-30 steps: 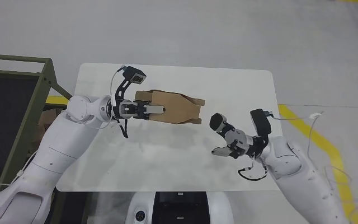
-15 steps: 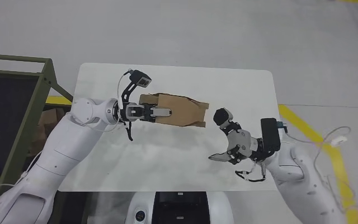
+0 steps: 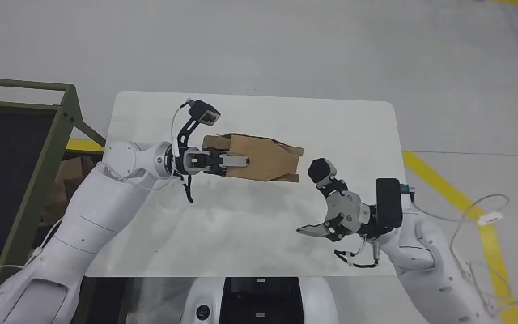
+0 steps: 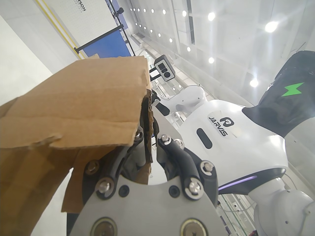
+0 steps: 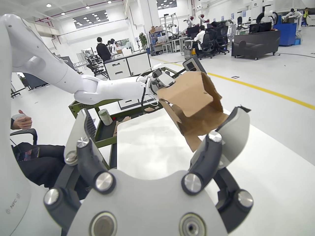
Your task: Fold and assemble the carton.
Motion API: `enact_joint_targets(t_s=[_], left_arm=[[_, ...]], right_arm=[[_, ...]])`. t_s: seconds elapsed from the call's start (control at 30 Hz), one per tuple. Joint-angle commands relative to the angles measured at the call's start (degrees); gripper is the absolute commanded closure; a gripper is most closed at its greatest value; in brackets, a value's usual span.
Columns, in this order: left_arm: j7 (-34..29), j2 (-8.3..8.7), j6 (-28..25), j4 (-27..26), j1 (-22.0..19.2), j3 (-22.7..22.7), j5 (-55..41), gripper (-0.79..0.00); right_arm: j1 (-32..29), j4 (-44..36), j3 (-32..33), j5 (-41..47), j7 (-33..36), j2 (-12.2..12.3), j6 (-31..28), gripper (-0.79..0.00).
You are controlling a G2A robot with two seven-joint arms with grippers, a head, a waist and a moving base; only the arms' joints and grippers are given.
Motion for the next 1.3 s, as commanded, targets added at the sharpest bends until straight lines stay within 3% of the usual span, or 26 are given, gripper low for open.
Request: enact_joint_targets(t_s=[0.0, 0.4, 0.53, 1.0, 1.27], left_arm=[[1.5, -0.06, 0.3, -1.0, 0.6, -0.2, 1.9, 0.0], [1.4, -0.61, 0.3, -2.1, 2.0, -1.6, 3.4, 0.0], [1.1, -0.8, 0.3, -2.2, 2.4, -1.9, 3.7, 0.0], [-1.4, -1.42, 0.4, -2.2, 3.0, -3.3, 2.9, 0.0], [-2.0, -1.76, 0.9, -2.5, 3.4, -3.6, 4.2, 0.0]], right_arm=[[0.7, 0.5, -0.6, 1.2, -0.2, -0.1, -1.5, -0.785], [4.9, 3.6, -5.4, 11.3, 7.5, -0.3, -4.9, -0.785], [6.7, 5.7, -7.2, 15.5, 11.5, -0.3, -3.2, -0.785], [7.2, 7.1, -6.8, 21.0, 13.7, -0.4, -0.8, -0.785], [8.4, 8.3, -8.1, 24.5, 14.9, -0.6, -5.4, -0.785]])
